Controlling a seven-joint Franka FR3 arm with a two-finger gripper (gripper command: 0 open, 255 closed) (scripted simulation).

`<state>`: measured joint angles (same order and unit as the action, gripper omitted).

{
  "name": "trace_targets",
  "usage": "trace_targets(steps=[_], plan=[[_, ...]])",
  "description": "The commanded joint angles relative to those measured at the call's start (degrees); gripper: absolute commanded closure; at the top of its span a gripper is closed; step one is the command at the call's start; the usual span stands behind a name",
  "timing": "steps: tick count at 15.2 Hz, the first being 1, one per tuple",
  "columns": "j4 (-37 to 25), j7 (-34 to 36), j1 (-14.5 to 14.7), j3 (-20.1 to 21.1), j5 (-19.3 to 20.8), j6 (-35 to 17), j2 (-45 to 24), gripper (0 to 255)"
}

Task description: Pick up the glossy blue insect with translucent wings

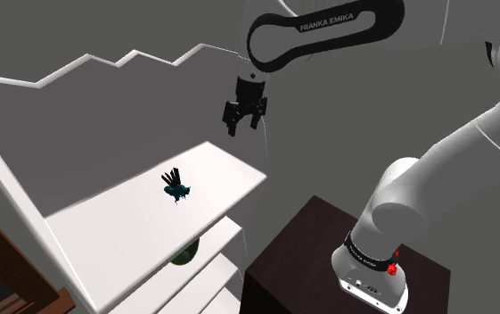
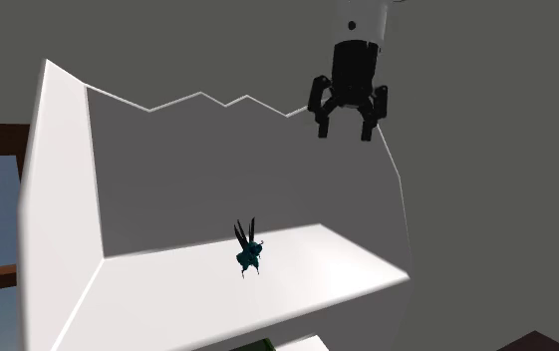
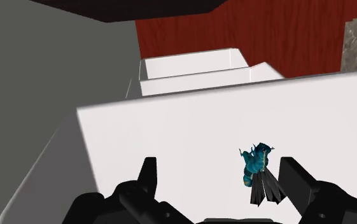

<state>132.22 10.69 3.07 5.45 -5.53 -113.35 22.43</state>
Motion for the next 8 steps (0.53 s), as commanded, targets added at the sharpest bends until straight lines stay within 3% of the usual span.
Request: trace_targets(steps=[1, 8], plan=[[-1.38, 0.58, 0.47, 0.86, -0.24, -2.22, -4.03, 0], [-9.24, 2.13, 1.72, 3.05, 0.27, -8.11, -19.4, 0]])
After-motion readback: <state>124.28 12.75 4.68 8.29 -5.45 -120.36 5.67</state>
